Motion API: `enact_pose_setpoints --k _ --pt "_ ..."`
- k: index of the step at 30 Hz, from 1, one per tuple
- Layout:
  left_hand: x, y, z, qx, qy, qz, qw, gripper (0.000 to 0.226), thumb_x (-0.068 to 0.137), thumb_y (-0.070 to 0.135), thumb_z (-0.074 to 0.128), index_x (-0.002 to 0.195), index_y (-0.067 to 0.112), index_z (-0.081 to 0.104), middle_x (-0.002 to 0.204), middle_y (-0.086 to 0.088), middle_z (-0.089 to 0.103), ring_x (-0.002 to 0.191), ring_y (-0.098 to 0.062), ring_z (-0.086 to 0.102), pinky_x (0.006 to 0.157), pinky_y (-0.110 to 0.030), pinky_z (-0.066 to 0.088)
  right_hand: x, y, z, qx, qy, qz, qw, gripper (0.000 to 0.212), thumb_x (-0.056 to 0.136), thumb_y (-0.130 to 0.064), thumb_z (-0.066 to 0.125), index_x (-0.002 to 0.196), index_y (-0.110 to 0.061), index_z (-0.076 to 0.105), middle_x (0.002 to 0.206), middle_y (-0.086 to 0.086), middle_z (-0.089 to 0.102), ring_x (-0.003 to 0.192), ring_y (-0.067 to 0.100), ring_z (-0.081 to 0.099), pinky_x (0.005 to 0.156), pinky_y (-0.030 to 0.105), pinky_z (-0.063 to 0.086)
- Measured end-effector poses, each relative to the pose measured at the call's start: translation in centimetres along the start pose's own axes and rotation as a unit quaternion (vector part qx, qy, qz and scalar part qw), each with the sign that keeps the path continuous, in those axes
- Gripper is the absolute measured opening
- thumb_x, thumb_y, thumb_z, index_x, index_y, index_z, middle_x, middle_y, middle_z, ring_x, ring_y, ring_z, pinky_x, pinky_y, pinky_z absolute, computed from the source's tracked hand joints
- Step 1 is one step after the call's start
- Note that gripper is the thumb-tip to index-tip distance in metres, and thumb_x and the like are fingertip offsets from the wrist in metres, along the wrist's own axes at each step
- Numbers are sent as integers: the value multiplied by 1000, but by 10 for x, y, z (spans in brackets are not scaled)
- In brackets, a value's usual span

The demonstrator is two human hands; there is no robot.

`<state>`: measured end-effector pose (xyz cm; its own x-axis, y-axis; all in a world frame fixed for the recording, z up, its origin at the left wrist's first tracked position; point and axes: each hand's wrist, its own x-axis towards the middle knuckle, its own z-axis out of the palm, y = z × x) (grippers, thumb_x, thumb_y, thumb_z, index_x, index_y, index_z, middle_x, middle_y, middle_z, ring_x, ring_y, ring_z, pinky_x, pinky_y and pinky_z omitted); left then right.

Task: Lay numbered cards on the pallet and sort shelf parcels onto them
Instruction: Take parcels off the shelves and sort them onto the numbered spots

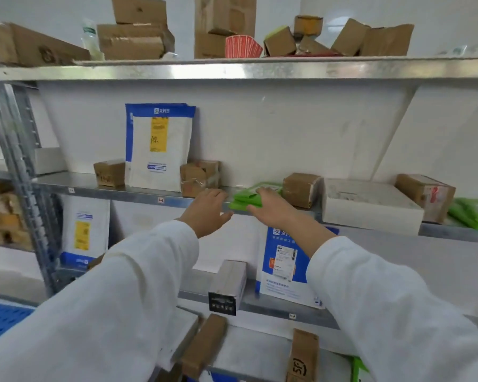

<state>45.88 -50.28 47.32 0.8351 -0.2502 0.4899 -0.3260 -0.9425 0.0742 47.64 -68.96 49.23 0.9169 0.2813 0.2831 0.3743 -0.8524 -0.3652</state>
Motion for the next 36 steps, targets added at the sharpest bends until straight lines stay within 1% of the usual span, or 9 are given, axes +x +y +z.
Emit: enact_pose_setpoints --k 5,11,14,17,22,26,29,32,36 --pt "22 -24 -8 30 18 -40 999 45 96 38 49 133 13 49 135 -7 52 124 -25 45 106 -36 36 39 -23 5 -18 -1 -64 998 57 95 -37 53 137 -2 40 137 19 45 124 33 47 101 41 40" --pt "28 -72 -29 77 51 -28 995 34 96 25 52 127 12 58 131 -8 58 119 -25 52 102 -35 38 83 -59 17 -5 7 -121 993 39 93 -35 53 122 -9 52 120 13 58 109 31 55 86 32 42" --pt "31 -115 -37 52 68 -100 991 48 96 38 52 136 12 49 139 -7 51 128 -25 45 108 -35 34 109 -79 26 22 -5 -139 990 51 93 -33 56 139 -14 44 134 9 53 119 29 53 99 32 43" --pt "48 -161 -42 64 66 -115 989 53 95 41 51 139 12 45 142 -6 48 130 -24 42 109 -36 33 141 -99 38 25 -7 -121 992 54 93 -36 56 138 -9 44 138 11 49 122 28 51 102 39 44" --pt "74 -235 -47 83 59 -100 990 55 94 43 52 139 12 44 141 -6 48 128 -25 43 107 -37 35 198 -129 60 41 20 -86 995 44 95 -35 52 127 -6 48 129 11 51 112 25 53 82 30 41" --pt "93 -302 -47 84 53 -115 988 55 94 45 52 137 12 45 138 -6 50 126 -25 46 103 -38 40 243 -152 69 65 25 -76 995 51 95 -37 52 137 -10 43 134 11 51 118 26 53 101 43 45" --pt "106 -347 -43 75 43 -131 988 53 95 43 51 136 10 45 137 -8 51 125 -26 47 103 -37 39 273 -164 73 58 58 -46 996 55 96 -36 52 139 -5 40 134 15 49 118 29 53 100 38 46" --pt "118 -380 -36 57 37 -135 989 51 97 40 48 136 8 44 137 -10 51 125 -26 47 103 -37 38 298 -168 80 49 36 8 998 64 95 -39 54 143 -1 34 140 17 44 125 31 48 101 37 43" --pt "137 -404 -29 -6 31 -158 987 51 99 38 45 138 4 41 139 -15 48 127 -31 45 103 -40 37 319 -168 93 98 30 68 992 68 93 -35 59 144 1 29 144 14 43 128 30 46 92 28 39"
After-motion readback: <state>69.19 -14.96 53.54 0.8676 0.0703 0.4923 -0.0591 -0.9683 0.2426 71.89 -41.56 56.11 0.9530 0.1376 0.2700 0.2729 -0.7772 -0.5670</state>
